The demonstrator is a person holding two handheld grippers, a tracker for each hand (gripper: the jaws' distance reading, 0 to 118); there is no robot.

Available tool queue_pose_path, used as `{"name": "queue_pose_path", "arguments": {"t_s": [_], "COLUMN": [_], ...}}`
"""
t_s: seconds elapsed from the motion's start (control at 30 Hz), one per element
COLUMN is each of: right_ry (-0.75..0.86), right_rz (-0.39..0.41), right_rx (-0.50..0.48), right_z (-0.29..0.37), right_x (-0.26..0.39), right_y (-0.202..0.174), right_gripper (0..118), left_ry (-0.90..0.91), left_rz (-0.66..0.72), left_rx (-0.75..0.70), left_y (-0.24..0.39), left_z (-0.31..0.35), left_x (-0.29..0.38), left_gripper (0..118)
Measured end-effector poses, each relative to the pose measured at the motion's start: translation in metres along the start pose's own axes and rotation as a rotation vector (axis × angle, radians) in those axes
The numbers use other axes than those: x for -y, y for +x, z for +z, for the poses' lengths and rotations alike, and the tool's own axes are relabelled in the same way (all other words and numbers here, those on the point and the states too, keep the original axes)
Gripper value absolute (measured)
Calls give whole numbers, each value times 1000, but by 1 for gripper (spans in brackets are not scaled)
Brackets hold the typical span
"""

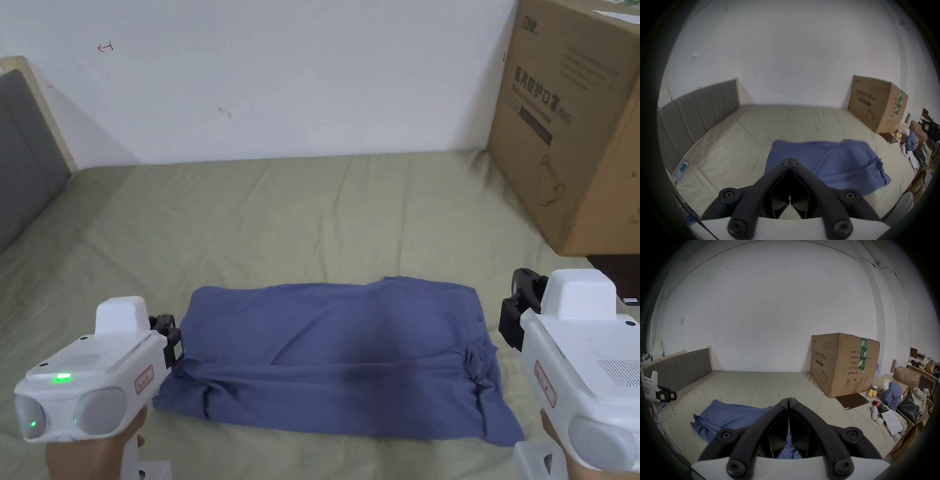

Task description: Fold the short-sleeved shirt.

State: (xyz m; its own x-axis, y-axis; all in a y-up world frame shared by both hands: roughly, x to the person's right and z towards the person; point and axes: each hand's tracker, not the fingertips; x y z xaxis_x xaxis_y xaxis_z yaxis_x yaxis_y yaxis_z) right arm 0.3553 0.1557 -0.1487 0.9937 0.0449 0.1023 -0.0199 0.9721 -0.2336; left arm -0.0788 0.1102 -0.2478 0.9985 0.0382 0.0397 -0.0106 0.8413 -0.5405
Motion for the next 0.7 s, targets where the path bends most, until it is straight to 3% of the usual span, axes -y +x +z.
{"name": "queue_pose_path", "arguments": {"t_s": [0.17, 0.23, 0.27, 0.3, 0.33, 0.37, 0.4, 0.43, 0.53, 0.6, 0.7], "right_ry": [-31, -45, -53, -61, -69, -80, -91, -99, -131, -152, -184], "right_rz": [-2, -3, -3, -3, -4, -5, -5, -5, -7, -8, -7], "right_rx": [0, 3, 5, 6, 9, 11, 13, 16, 23, 32, 39], "right_z": [-17, -24, -29, -32, -35, -40, -45, -48, -59, -65, -75], "right_x": [5, 7, 8, 10, 11, 13, 16, 18, 25, 30, 39], "right_y": [-2, -3, -2, -2, -2, -2, -2, -2, -1, 1, 3], "right_gripper": [0, 0, 0, 0, 0, 0, 0, 0, 0, 0, 0], "left_ry": [-192, -270, -305, -325, -362, -404, -444, -461, -481, -527, -532], "left_rz": [56, 68, 88, 99, 104, 115, 130, 131, 127, 105, 80], "left_rx": [-11, -14, -33, -37, -50, -65, -92, -113, -107, -136, -135], "left_y": [-22, -31, -33, -37, -40, -43, -47, -48, -52, -53, -48], "left_z": [-55, -78, -82, -92, -101, -111, -127, -134, -146, -161, -171], "left_x": [12, 19, 23, 28, 31, 36, 41, 45, 61, 68, 75], "left_gripper": [0, 9, 18, 34, 66, 86, 101, 106, 105, 95, 42]}}
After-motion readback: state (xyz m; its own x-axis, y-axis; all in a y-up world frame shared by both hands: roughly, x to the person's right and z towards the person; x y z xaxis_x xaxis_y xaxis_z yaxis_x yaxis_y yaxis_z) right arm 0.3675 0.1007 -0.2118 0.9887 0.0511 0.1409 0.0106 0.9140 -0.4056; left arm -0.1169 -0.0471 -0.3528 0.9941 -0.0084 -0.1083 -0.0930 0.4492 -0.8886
